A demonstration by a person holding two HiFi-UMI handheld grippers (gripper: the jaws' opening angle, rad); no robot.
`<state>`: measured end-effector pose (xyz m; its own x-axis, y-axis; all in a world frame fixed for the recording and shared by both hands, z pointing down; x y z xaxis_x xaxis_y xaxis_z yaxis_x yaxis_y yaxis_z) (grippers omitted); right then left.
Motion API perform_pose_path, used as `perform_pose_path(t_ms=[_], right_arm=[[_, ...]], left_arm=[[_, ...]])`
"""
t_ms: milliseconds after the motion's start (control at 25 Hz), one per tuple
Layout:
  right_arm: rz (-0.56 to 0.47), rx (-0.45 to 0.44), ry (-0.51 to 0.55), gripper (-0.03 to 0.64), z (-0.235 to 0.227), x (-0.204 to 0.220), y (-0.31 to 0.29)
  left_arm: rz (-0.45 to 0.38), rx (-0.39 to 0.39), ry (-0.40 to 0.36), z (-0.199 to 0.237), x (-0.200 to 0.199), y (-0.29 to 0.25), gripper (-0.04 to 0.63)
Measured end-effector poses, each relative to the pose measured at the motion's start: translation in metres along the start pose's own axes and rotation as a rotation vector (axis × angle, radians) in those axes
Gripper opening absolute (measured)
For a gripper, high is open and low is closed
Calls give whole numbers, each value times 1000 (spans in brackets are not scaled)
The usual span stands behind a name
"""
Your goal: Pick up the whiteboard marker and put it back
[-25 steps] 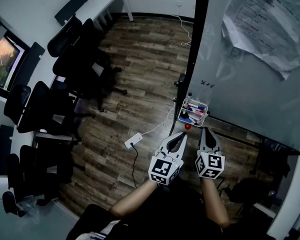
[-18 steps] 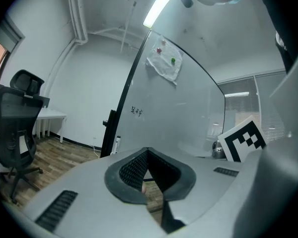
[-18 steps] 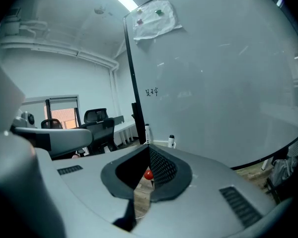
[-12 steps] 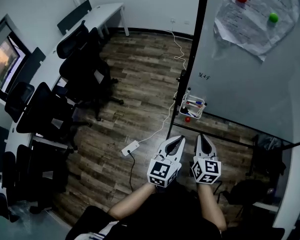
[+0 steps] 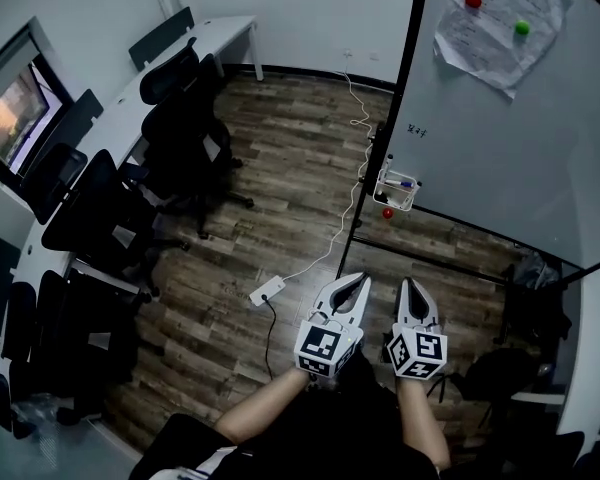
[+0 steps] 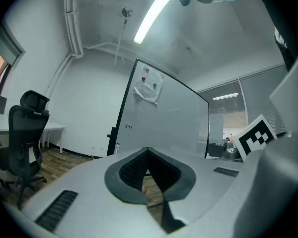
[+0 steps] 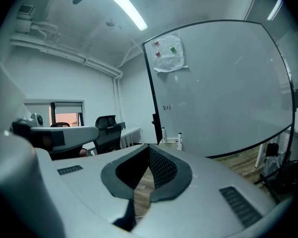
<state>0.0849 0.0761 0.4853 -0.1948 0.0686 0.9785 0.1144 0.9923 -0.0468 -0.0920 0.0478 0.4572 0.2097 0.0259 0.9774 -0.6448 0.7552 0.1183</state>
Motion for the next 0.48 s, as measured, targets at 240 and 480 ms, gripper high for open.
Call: perform_pose_path(t_ms=[240,480], right_arm=[[-5,30,9,14,21,2,51],[-32,27,21,14,32,-2,87]], left_arm=[[-10,28,2,-17,-10,39,8],[9,48,9,-32,-5,63,8]])
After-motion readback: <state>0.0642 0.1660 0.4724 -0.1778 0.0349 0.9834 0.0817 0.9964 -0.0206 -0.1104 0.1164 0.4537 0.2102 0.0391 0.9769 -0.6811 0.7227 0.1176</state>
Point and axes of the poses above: the fingertips, and each gripper's own axes: y backward along the fingers, z to its left, x out of its underside, the point moved 10 cm from there along y, backward along the fingers, and after that the axes turned 10 degrees about -z, right-handed, at the moved point
